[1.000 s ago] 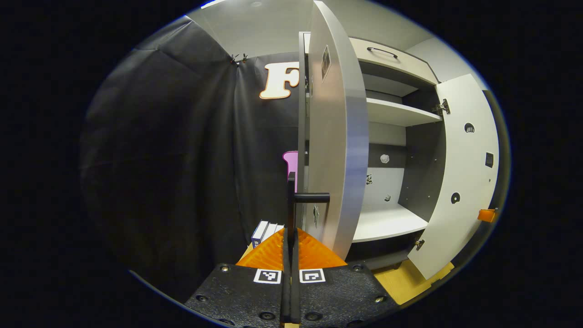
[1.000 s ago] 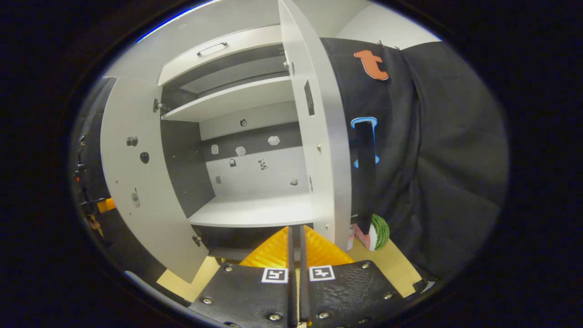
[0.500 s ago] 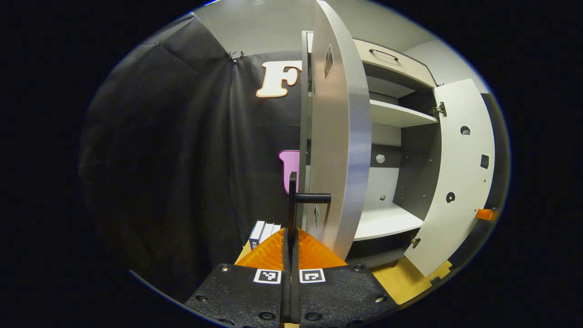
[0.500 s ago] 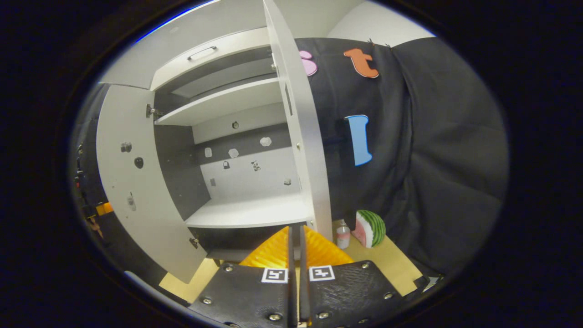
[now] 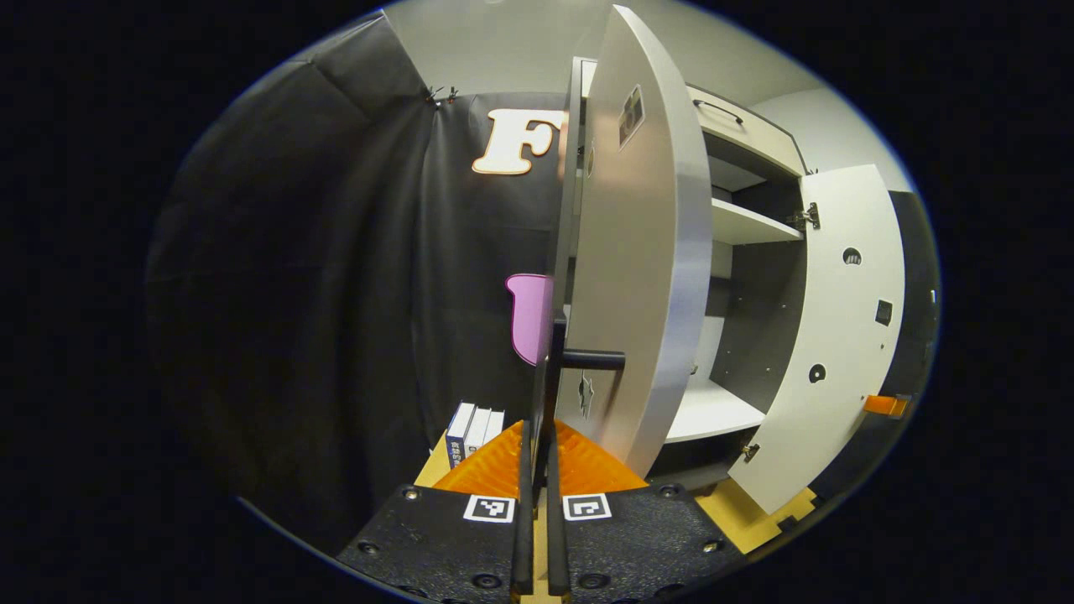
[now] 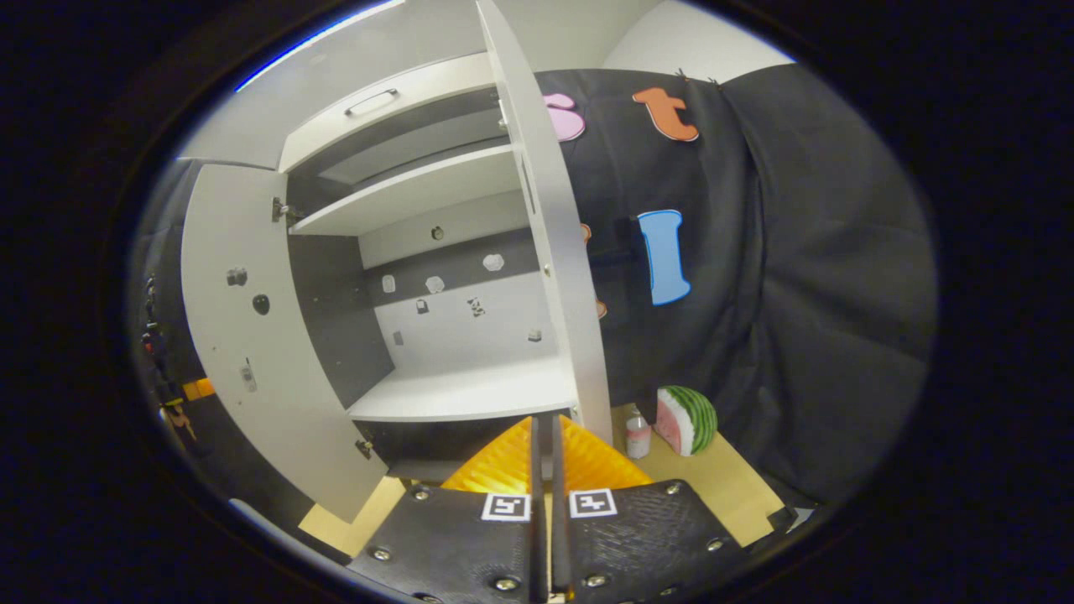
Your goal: Open the right door of the double-door shoe cabinet with the right hand, and open the left door with the left hand.
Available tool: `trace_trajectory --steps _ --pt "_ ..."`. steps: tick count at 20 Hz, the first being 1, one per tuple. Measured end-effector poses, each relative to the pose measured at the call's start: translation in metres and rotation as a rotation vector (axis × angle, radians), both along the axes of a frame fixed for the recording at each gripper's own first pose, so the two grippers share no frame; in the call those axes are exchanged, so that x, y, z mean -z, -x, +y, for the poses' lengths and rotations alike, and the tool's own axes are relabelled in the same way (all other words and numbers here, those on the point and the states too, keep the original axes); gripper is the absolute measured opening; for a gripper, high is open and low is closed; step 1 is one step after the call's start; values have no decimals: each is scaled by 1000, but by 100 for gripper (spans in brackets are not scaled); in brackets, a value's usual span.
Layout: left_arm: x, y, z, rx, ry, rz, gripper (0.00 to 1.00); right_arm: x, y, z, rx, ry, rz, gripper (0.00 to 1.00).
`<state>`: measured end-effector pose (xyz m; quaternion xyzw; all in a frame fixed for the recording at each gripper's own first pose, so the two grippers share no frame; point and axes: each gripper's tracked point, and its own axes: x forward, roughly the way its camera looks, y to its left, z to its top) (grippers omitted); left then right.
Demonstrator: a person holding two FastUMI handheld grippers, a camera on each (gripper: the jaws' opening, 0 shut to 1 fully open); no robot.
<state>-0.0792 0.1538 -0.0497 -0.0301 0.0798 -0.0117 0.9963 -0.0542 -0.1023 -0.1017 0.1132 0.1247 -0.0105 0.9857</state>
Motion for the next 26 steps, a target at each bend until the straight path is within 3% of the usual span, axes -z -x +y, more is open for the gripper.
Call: trace_trajectory --steps 4,6,7,8,13,15,16,17,19,20,21,22,26 --pt "0 -1 2 -6 -7 2 19 0 0 0 -9 -2 -1 2" --pt "0 -2 7 -15 -11 2 20 0 0 0 -12 -2 -1 3" --pt "1 -1 11 -22 -14 3 27 0 0 -1 -13 -1 -2 3" --pt "-1 -1 15 -29 -13 6 43 0 0 1 -15 -2 -2 3" --pt "1 2 24 -38 -8 2 83 -1 0 1 -18 -4 -4 3" --pt "1 2 27 -42 -3 1 87 0 0 1 -18 -6 -5 3" --pt "0 1 27 -41 -1 0 94 0 1 1 -18 -5 -4 2" --pt "1 2 27 -39 -6 0 88 0 0 1 -18 -5 -4 2" --pt "0 1 27 -40 -16 1 88 -1 -1 1 -17 -4 -3 2" --pt "0 2 27 -41 -16 2 93 0 0 2 -17 -2 -3 2" --pt "0 2 28 -42 -16 2 89 -1 0 1 -16 1 -3 3" --pt "0 2 27 -43 -17 3 93 -1 0 2 -16 1 -2 3" --pt "-1 11 29 -55 -21 10 93 2 -1 4 -14 3 0 2"
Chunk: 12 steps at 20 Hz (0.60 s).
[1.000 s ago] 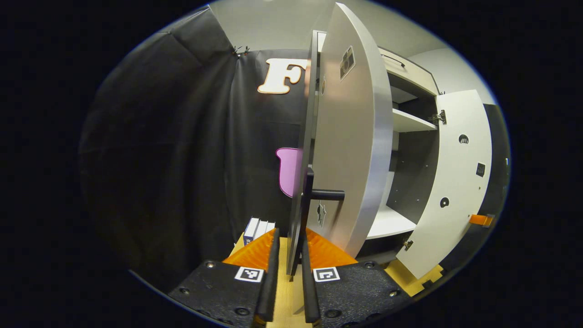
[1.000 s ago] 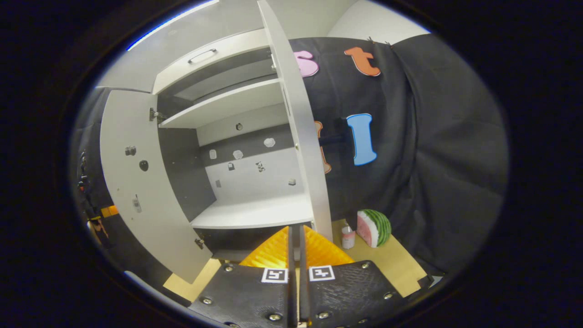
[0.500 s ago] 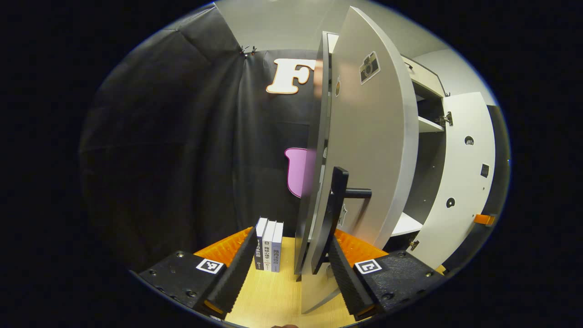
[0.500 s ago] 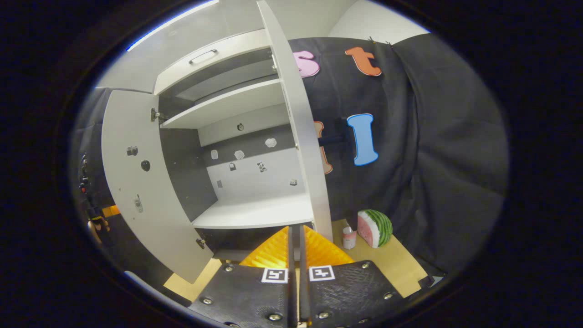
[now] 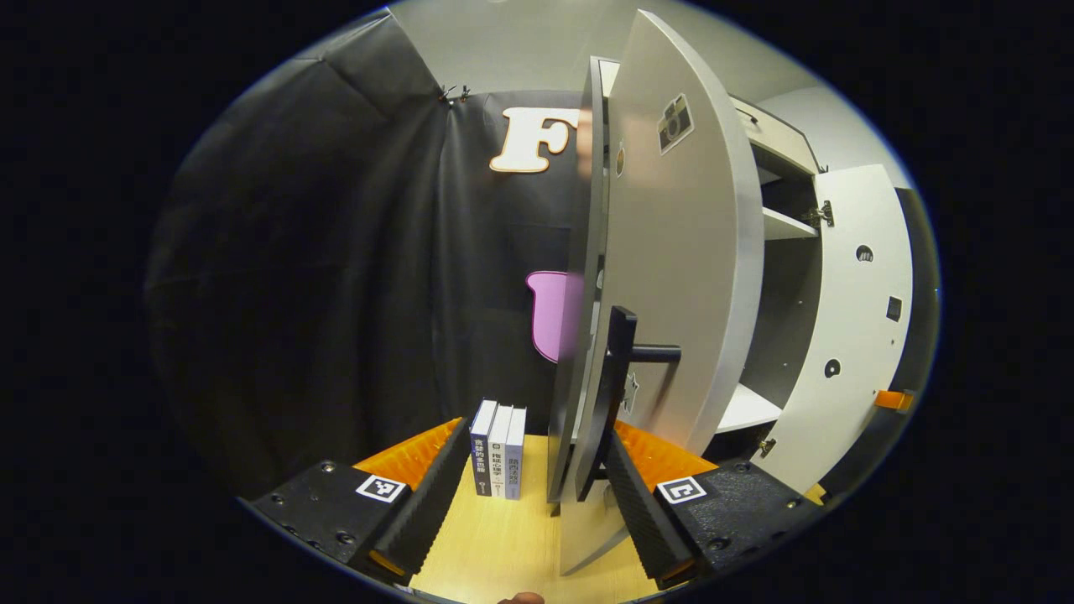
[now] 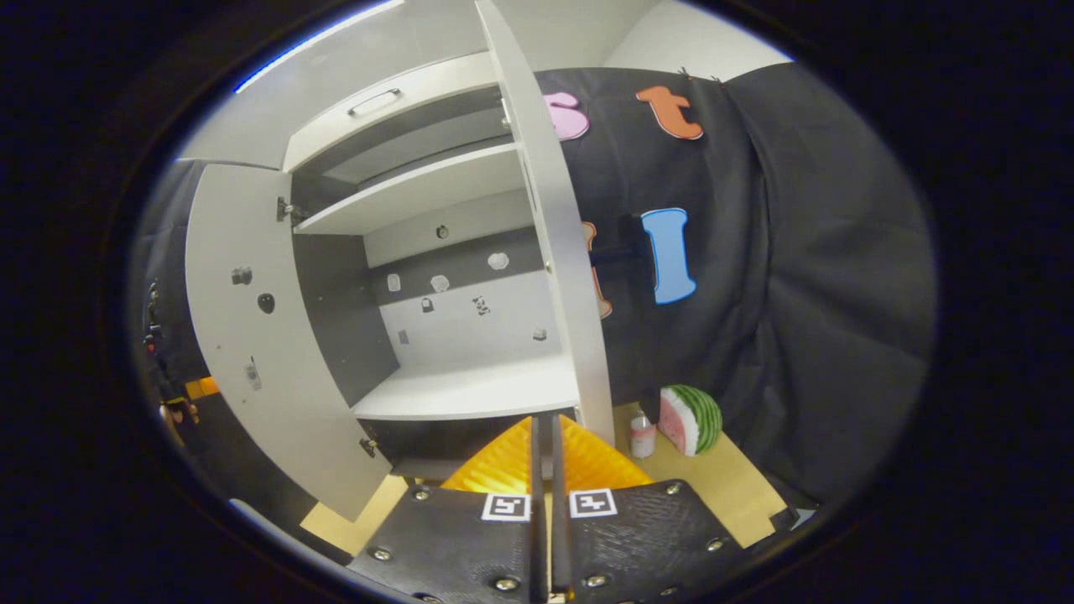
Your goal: Open the right door of the double-door shoe cabinet with the right hand, and open the left door with the left hand.
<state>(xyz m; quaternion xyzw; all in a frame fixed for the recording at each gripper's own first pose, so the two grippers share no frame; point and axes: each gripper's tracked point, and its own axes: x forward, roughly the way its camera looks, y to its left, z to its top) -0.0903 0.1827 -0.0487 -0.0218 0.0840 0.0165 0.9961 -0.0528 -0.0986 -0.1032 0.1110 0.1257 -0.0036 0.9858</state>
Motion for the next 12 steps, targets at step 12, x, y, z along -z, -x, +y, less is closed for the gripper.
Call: trace_trajectory --steps 12 --pt "-37 49 -27 -18 3 -48 93 -2 -12 43 -92 65 1 3"
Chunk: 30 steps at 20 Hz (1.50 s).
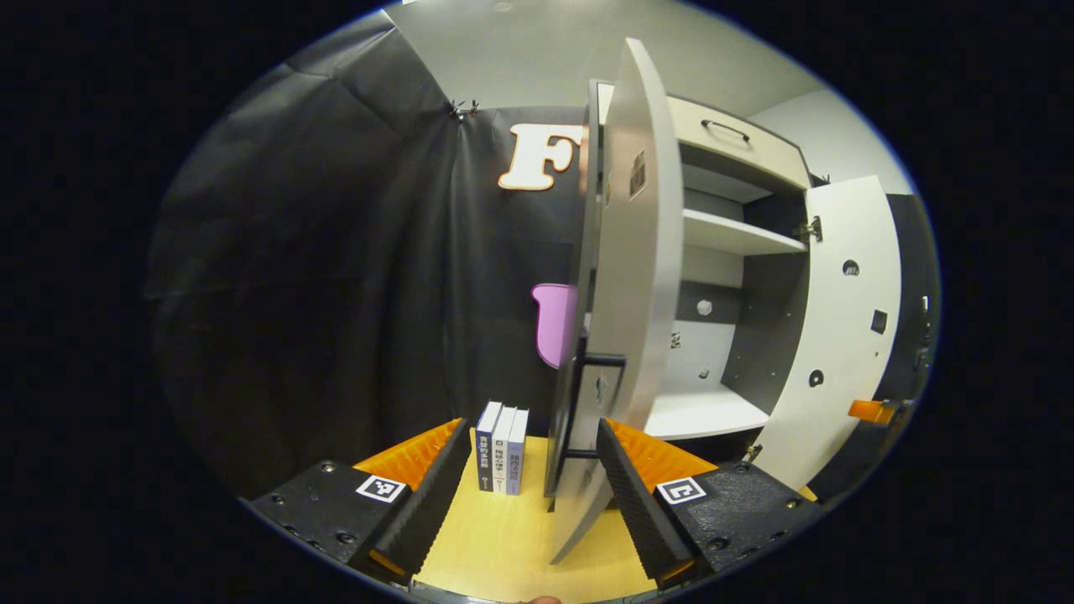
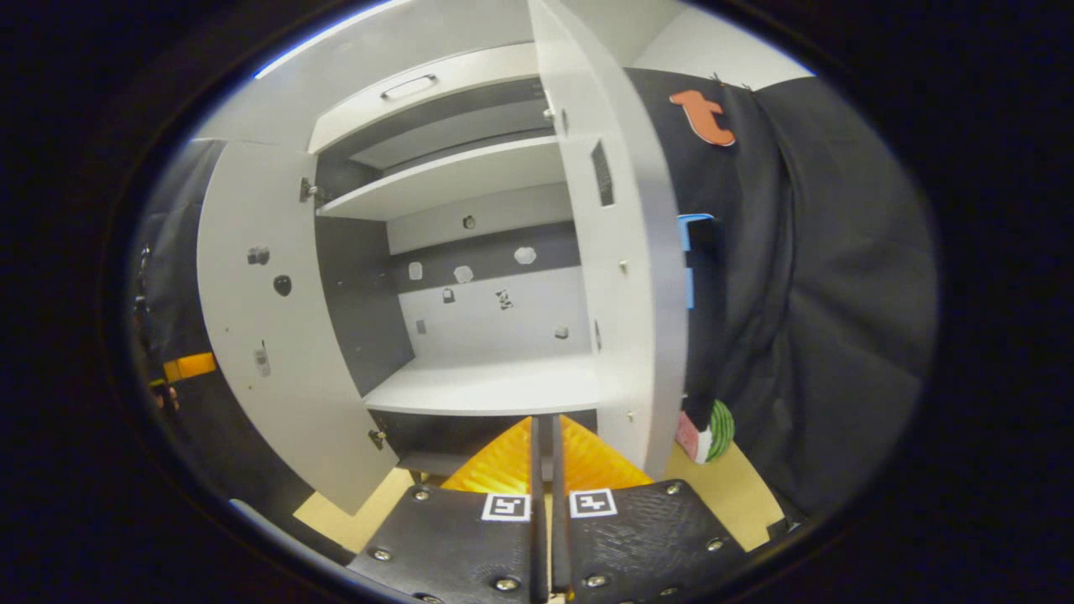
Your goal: Open the right door of the double-door shoe cabinet with the right hand, and open the left door with the left hand.
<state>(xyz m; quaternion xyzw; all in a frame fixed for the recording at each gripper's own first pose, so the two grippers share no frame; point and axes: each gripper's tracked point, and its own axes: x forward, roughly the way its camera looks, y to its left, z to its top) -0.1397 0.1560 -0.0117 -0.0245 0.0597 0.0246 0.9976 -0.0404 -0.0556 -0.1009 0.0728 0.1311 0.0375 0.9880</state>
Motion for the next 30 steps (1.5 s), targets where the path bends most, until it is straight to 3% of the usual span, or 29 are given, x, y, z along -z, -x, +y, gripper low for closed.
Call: trace_trajectory --steps 3,6,7,8,9,11,12,16,18,20,21,23,25,30 --pt "-16 9 -20 33 -47 -22 93 -4 -6 21 -46 26 -8 3" --pt "-31 16 -57 126 -74 -49 93 -12 -10 42 -88 48 -28 3" --pt "-35 17 -71 159 -69 -61 88 -17 -13 49 -102 57 -37 3" --pt "-40 16 -85 189 -55 -68 93 -21 -16 56 -114 71 -45 3" --pt "-41 15 -99 221 -35 -76 88 -25 -19 60 -124 85 -56 3" --pt "-46 8 -129 292 11 -93 93 -35 -26 75 -141 104 -79 3" --pt "-48 4 -145 328 25 -100 89 -40 -30 85 -149 103 -93 3" --pt "-45 -28 -186 400 4 -113 93 -67 -45 114 -162 73 -152 8" --pt "-43 -44 -194 388 -14 -115 93 -81 -49 124 -156 81 -184 18" --pt "-42 -58 -200 371 -32 -117 93 -92 -49 130 -149 83 -215 39" --pt "-41 -65 -202 361 -40 -118 93 -96 -49 133 -146 78 -219 67" --pt "-42 -74 -204 340 -48 -128 93 -97 -51 135 -137 62 -213 89" --pt "-43 -83 -202 307 -51 -139 93 -97 -55 133 -117 57 -207 97" --pt "-36 -97 -197 237 -92 -141 96 -104 -60 125 -79 33 -217 97"
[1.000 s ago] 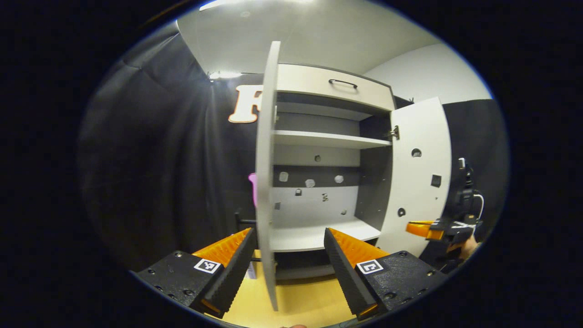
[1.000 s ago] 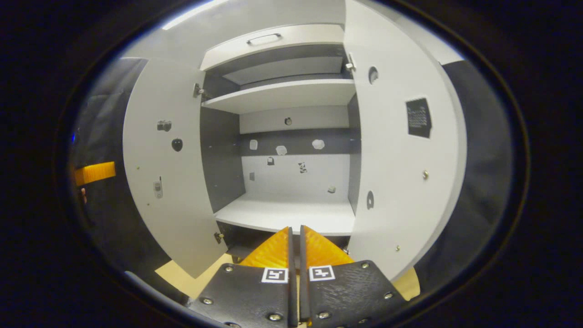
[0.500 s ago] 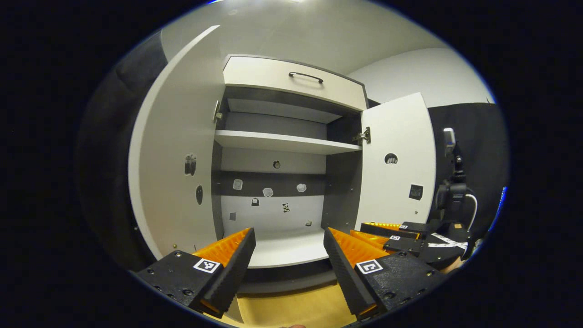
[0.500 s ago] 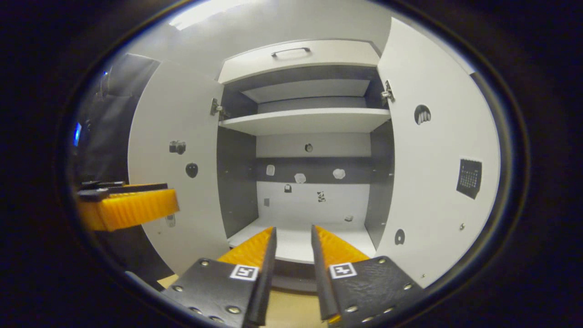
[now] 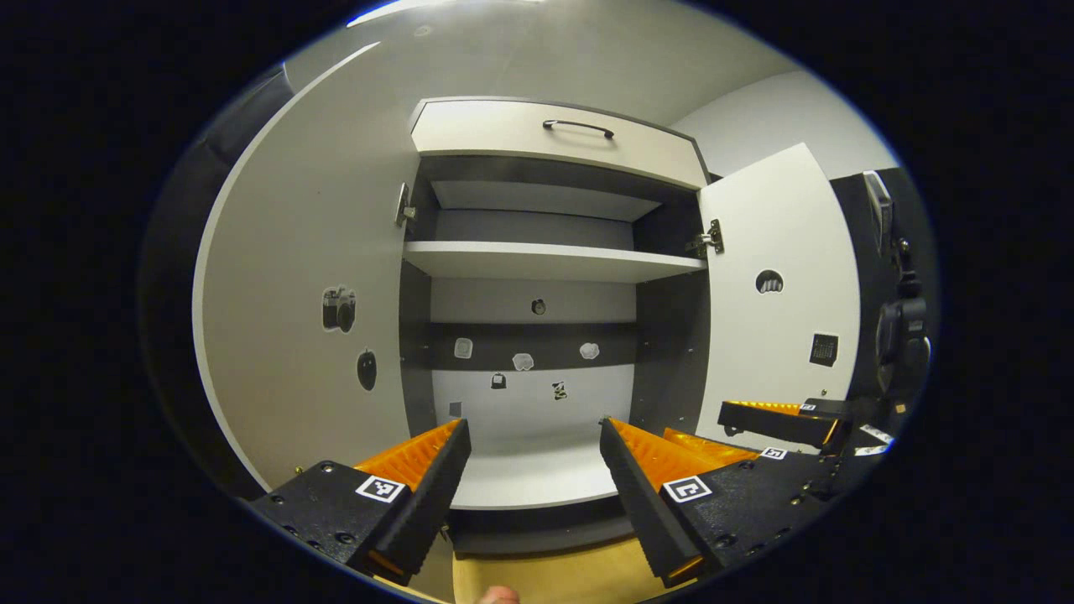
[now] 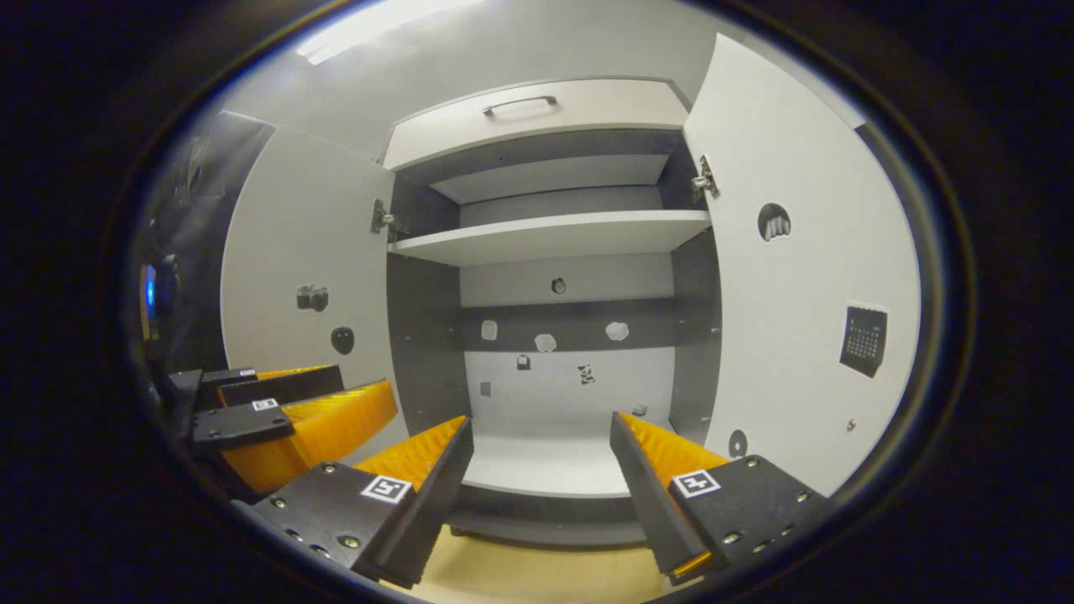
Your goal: Open the right door of the double-door shoe cabinet with the right hand, and open the left door with the left hand.
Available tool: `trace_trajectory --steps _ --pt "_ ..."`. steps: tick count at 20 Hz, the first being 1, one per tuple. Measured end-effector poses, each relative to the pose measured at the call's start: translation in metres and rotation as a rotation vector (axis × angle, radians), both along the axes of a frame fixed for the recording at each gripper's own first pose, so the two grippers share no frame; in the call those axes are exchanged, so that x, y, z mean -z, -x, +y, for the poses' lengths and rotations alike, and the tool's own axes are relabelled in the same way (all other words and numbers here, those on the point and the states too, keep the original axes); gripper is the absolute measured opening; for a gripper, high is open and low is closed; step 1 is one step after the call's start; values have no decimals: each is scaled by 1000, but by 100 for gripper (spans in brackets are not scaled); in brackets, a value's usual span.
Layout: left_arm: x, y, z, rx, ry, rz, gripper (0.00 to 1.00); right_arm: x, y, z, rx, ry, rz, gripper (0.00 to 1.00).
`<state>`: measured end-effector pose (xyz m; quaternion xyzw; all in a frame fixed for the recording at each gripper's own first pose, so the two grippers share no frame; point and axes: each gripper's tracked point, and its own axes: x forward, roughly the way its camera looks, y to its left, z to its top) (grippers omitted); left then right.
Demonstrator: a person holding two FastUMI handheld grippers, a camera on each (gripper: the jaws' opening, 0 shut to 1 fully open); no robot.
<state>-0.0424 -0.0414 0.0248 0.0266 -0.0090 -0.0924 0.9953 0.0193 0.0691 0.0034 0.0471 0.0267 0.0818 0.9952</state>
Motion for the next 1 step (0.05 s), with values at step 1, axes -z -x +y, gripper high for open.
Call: trace_trajectory --steps 1 --pt "1 -3 -1 -9 -6 -3 99 -1 -1 -2 10 -1 -2 97"
